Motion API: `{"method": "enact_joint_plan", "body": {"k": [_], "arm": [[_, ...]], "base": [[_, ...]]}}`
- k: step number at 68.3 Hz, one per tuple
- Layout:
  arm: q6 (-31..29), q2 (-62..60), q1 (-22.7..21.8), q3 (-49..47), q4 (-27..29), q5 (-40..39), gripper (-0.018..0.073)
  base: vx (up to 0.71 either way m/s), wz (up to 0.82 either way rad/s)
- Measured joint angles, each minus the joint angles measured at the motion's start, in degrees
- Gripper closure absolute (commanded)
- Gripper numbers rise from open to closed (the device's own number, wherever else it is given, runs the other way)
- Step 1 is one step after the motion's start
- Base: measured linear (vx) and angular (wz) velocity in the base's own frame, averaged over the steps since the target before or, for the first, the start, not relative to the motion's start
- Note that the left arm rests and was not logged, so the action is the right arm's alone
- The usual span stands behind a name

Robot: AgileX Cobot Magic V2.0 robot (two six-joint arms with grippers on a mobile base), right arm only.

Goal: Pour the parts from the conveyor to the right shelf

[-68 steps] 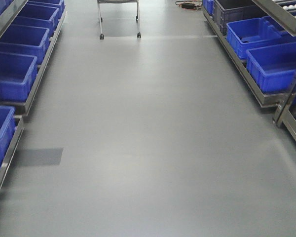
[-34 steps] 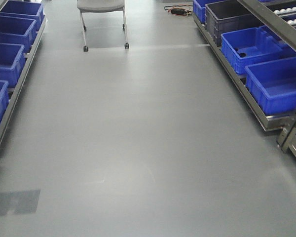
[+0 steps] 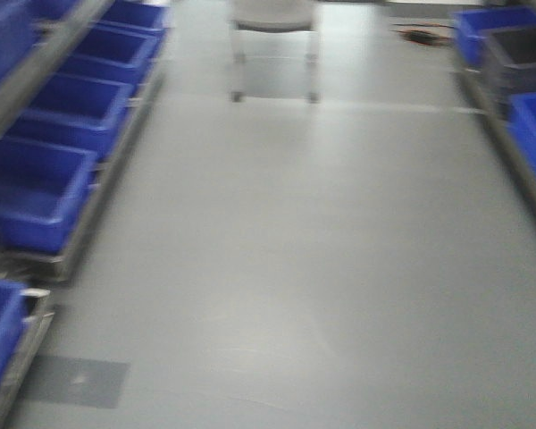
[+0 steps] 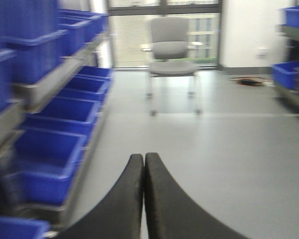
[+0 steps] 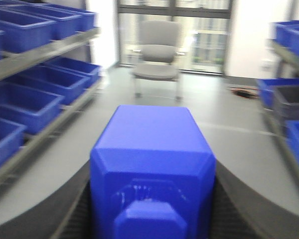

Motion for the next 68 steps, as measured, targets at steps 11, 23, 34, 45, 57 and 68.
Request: {"method": "enact_joint_plan", "body": {"k": [11,23,34,45,57,68], "arm": [[0.00,0.00,0.00,0.00,0.00,0.00,0.0565],[0.00,0.00,0.00,0.00,0.00,0.00,0.0565],[0.00,0.00,0.00,0.00,0.00,0.00,0.0565],[0.00,0.00,0.00,0.00,0.00,0.00,0.0565],[0.00,0.00,0.00,0.00,0.00,0.00,0.0565],[0.00,0.00,0.00,0.00,0.00,0.00,0.0565]], "base": [[0.24,0.96],[0.23,0.97],[0.23,0.87],[0.21,0.81],[0.18,0.77],[0.15,0.78]]}}
